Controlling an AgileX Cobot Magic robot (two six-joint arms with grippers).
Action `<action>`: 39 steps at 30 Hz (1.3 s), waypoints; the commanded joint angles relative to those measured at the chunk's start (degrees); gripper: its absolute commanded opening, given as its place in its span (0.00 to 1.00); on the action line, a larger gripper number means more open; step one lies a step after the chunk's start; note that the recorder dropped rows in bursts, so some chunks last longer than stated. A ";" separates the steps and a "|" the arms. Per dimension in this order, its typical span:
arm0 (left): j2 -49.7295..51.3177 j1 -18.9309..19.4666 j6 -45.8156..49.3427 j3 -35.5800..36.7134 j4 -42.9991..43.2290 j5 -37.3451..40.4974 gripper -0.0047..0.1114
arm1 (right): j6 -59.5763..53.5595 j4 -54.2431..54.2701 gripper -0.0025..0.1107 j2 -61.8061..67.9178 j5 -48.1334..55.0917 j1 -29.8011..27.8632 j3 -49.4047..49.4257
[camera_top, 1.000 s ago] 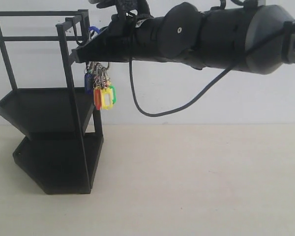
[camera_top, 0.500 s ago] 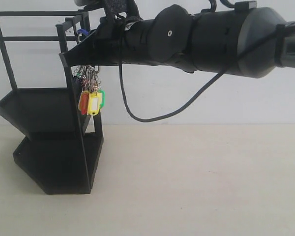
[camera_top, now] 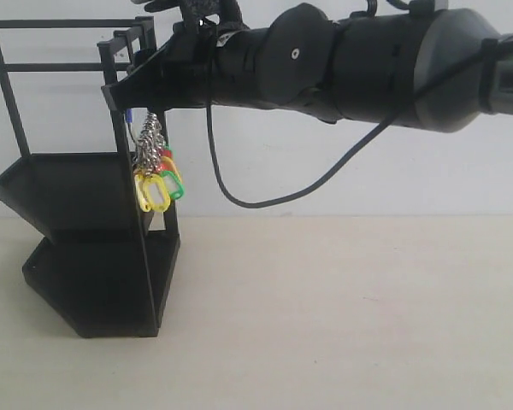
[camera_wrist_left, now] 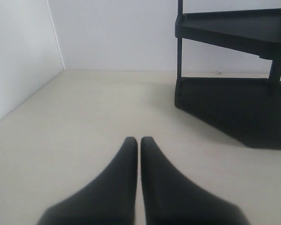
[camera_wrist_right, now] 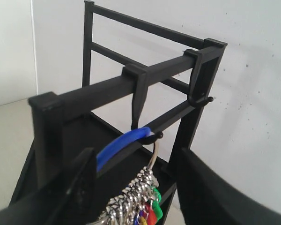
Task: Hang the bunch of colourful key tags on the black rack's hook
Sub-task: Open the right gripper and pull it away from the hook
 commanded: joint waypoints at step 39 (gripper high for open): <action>0.20 -0.07 -0.32 -0.14 0.01 -0.23 0.08 | 32.51 -9.28 0.02 -18.10 68.59 0.11 2.28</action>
